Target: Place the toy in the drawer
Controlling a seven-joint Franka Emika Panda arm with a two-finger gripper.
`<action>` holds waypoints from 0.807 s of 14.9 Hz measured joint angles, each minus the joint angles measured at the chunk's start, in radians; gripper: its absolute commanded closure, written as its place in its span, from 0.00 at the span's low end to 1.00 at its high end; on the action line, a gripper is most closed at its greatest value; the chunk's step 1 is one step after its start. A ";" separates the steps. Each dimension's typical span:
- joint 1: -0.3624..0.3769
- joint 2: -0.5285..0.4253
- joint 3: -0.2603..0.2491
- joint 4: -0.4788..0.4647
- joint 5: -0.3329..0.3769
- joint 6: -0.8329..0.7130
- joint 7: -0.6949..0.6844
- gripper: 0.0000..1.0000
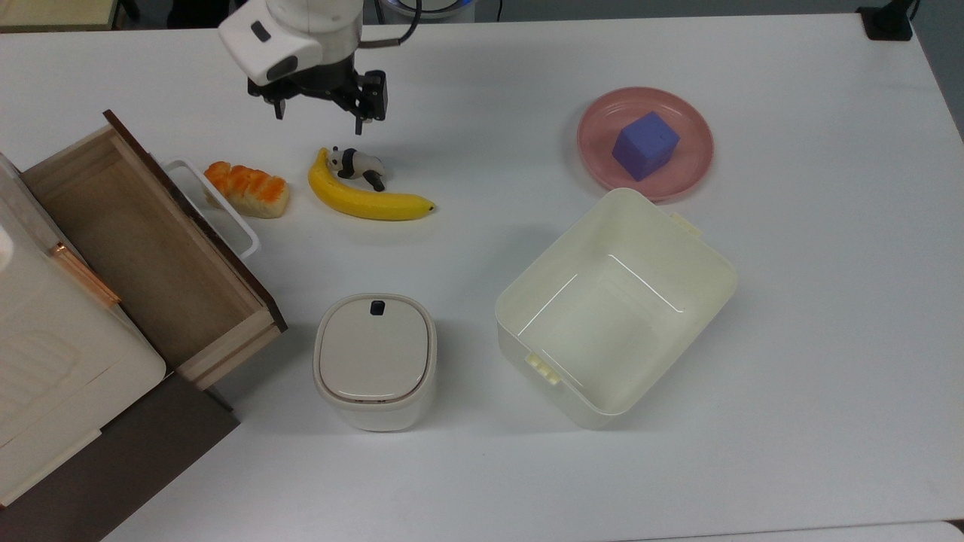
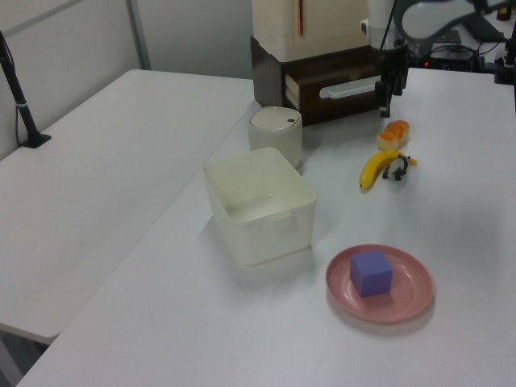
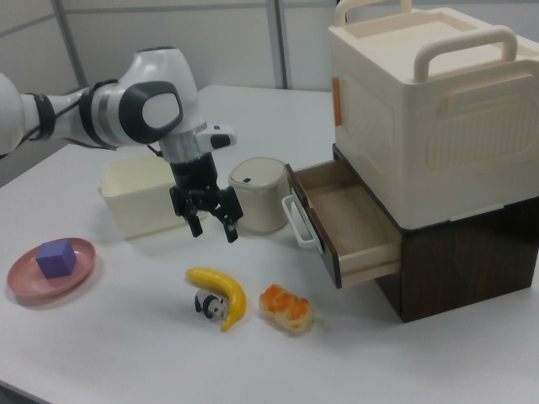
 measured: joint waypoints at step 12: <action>0.086 0.132 0.032 -0.078 -0.141 0.035 0.008 0.00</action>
